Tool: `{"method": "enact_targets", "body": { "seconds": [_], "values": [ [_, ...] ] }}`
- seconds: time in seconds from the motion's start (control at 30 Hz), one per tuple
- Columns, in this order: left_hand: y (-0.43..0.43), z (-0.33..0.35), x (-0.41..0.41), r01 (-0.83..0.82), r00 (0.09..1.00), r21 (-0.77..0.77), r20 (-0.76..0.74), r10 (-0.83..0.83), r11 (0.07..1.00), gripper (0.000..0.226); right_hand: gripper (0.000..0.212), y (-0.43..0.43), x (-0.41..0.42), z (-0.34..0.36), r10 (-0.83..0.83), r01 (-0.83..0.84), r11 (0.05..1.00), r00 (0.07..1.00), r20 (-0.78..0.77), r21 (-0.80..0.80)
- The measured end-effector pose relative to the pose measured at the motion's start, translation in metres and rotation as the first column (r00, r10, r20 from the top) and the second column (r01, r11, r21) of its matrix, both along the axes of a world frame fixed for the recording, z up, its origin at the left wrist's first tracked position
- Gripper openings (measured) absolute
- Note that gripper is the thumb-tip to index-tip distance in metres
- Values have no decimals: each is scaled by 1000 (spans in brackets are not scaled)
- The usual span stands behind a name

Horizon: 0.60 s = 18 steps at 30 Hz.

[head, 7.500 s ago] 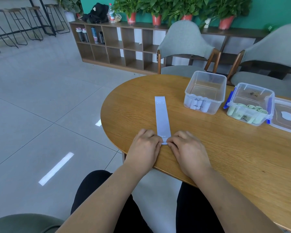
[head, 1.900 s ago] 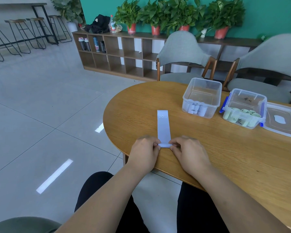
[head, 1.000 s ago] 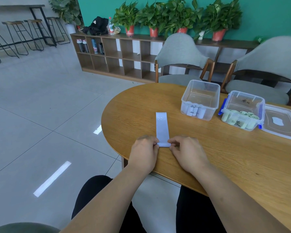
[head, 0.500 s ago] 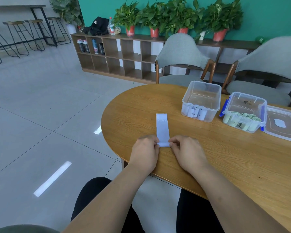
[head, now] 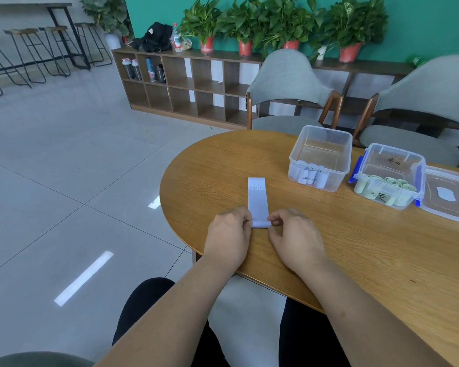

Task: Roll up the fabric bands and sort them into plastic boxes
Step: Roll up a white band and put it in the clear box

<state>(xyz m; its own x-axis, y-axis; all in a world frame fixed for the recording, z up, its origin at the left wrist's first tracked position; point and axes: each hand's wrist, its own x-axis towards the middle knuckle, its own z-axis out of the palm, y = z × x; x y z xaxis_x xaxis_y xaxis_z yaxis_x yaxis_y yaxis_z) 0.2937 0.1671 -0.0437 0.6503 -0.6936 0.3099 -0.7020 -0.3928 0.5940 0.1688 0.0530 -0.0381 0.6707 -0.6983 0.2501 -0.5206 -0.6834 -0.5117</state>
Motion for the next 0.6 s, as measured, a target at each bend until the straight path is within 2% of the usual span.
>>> {"method": "enact_targets", "body": {
  "seconds": [0.27, 0.43, 0.6],
  "values": [
    [-5, -5, 2, 23, 999, 30, 48, -25, 999, 21, 24, -6, 8, -2, -8, 5, 999, 999, -54, -54],
    [-7, -1, 8, 19, 1000, 22, 18, -20, 1000, 25, 19, -9, 10, 4, -35, 35, 999, 999, -7, 16],
    [-9, -2, 11, 18, 1000, 7, -4, -18, 1000, 15, 17, -8, 13, 3, -49, 49, 999, 999, -1, -22]
  ]
}}
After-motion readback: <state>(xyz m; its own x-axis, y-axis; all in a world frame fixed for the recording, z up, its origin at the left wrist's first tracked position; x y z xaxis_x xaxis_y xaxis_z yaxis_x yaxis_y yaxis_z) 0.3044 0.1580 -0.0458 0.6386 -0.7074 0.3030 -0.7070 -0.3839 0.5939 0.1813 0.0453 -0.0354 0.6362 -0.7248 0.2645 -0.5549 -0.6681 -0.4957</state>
